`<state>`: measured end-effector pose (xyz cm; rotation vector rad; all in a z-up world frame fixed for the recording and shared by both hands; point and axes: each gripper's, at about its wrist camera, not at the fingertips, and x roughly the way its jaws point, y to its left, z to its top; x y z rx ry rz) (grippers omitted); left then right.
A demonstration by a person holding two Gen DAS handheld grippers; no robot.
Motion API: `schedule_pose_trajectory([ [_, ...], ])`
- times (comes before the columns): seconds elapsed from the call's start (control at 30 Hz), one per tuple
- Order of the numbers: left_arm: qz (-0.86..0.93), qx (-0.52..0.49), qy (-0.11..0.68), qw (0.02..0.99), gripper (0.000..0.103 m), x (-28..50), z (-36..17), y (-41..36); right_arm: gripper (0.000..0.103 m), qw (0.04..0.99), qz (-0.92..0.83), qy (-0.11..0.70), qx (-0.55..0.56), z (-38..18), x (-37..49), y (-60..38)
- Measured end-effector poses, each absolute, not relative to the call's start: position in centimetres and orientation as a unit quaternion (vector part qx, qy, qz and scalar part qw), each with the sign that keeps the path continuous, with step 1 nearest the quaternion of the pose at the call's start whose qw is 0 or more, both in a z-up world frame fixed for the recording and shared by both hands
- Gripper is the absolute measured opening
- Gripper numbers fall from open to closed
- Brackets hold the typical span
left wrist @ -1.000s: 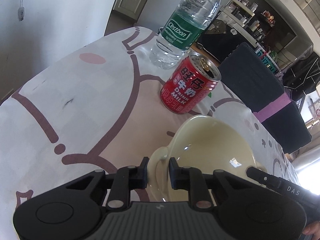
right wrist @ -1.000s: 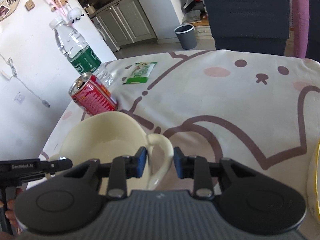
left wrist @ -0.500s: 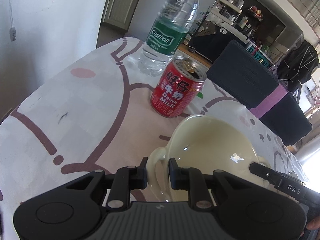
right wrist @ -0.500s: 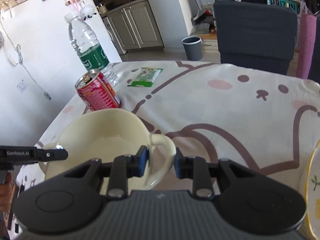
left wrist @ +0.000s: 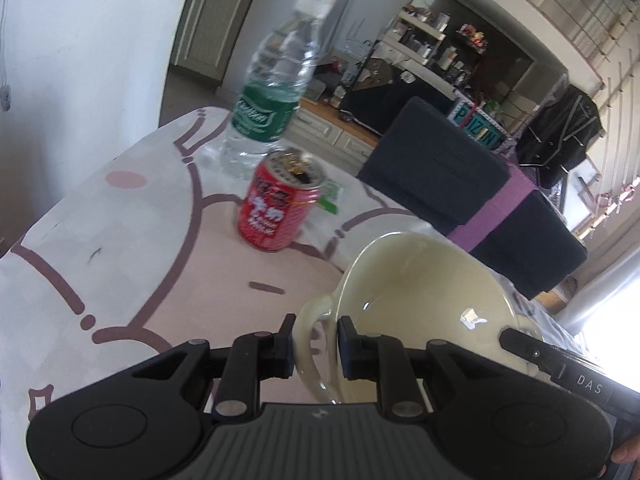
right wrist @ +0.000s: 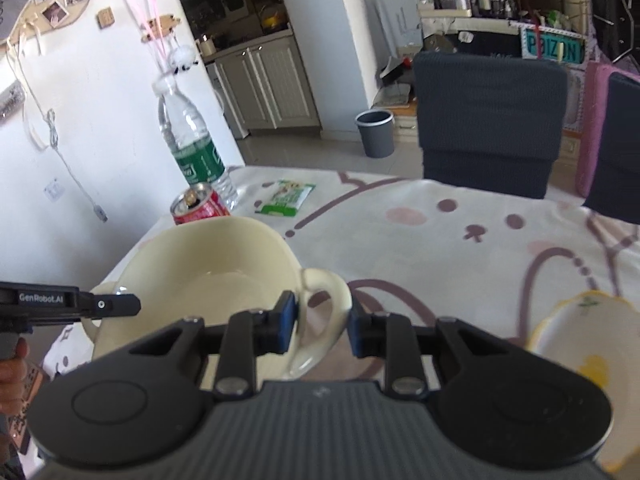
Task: Organize plates and bowls
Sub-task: 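Lift the cream bowl with both grippers and carry it over the white plate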
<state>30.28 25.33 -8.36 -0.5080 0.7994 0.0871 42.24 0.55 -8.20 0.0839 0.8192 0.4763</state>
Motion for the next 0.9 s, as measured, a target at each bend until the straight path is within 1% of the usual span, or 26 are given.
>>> schedule_pose_trajectory([
  [0.27,-0.002,-0.237,0.38,0.894,0.022,27.4,-5.1,20.5,0.031,0.905,0.197,0.374,0.039,-3.8,36.9,-4.2],
  [0.53,-0.041,-0.218,0.384,0.896,0.022,23.9,-3.1,16.2,0.03,0.914,0.17,0.363,0.06,-1.4,30.5,-8.6],
  [0.73,-0.066,-0.215,0.388,0.894,0.022,21.2,-3.0,13.7,0.029,0.915,0.156,0.361,0.089,-0.7,25.9,-11.5],
  [0.9,-0.082,-0.214,0.41,0.883,0.022,19.5,-4.4,12.0,0.028,0.913,0.144,0.369,0.097,-1.2,22.8,-13.4],
])
